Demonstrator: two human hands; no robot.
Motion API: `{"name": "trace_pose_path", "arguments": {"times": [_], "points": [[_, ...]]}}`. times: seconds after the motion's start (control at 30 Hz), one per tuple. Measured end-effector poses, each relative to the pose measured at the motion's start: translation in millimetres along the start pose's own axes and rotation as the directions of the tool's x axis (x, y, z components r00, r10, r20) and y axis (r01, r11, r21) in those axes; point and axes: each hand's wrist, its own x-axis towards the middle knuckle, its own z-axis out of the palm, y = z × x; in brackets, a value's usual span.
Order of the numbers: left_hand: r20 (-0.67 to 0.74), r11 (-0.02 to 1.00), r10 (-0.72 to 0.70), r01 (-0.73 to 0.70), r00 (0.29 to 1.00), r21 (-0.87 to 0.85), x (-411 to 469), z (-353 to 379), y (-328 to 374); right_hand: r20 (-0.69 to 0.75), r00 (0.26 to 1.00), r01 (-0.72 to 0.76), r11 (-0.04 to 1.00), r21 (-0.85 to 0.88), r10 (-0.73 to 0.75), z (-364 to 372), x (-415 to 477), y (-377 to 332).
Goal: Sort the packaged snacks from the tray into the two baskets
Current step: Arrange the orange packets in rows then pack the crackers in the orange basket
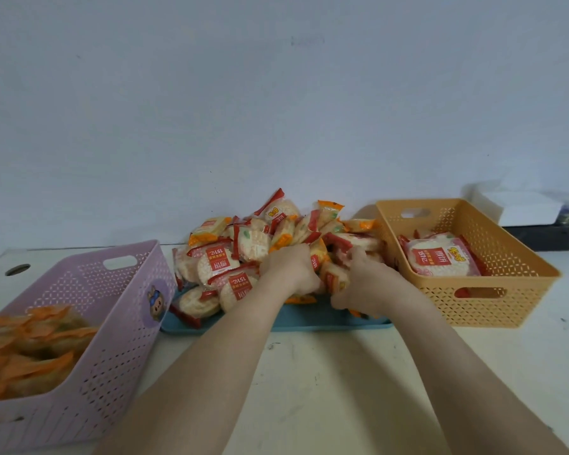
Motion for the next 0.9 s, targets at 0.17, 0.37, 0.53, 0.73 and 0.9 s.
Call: {"name": "trace_pose_path", "arguments": {"times": [0.17,0.37,0.53,0.73,0.9], "points": [[-0.081,0.902,0.012,-0.045,0.997,-0.429,-32.3,-39.1,-29.8,-0.026,0.987,0.156,0.886,0.436,-0.161,-18.5,-7.0,-9.9],[-0.214,0.255,-0.209,-0.158,0.954,-0.954,-24.9,-64.3,-66.0,-0.156,0.972,0.187,0.174,0.967,-0.178,-5.0,17.6,-18.5],[-0.067,0.037,-0.276,-0.059,0.959,-0.998,6.7,-31.7,-42.6,-0.124,0.983,0.110,-0.105,0.988,-0.136,21.9,43.3,-33.6],[-0.012,0.066,-0.249,0.005,0.968,-0.998,24.8,-8.7,-38.1,-0.007,0.983,-0.009,-0.086,0.996,-0.184,42.9,57.5,-42.4],[-0.024,0.126,-0.229,0.005,0.973,-0.992,20.7,-8.2,-42.7,0.009,0.985,-0.021,-0.070,0.997,-0.172,32.1,63.2,-33.4]]}}
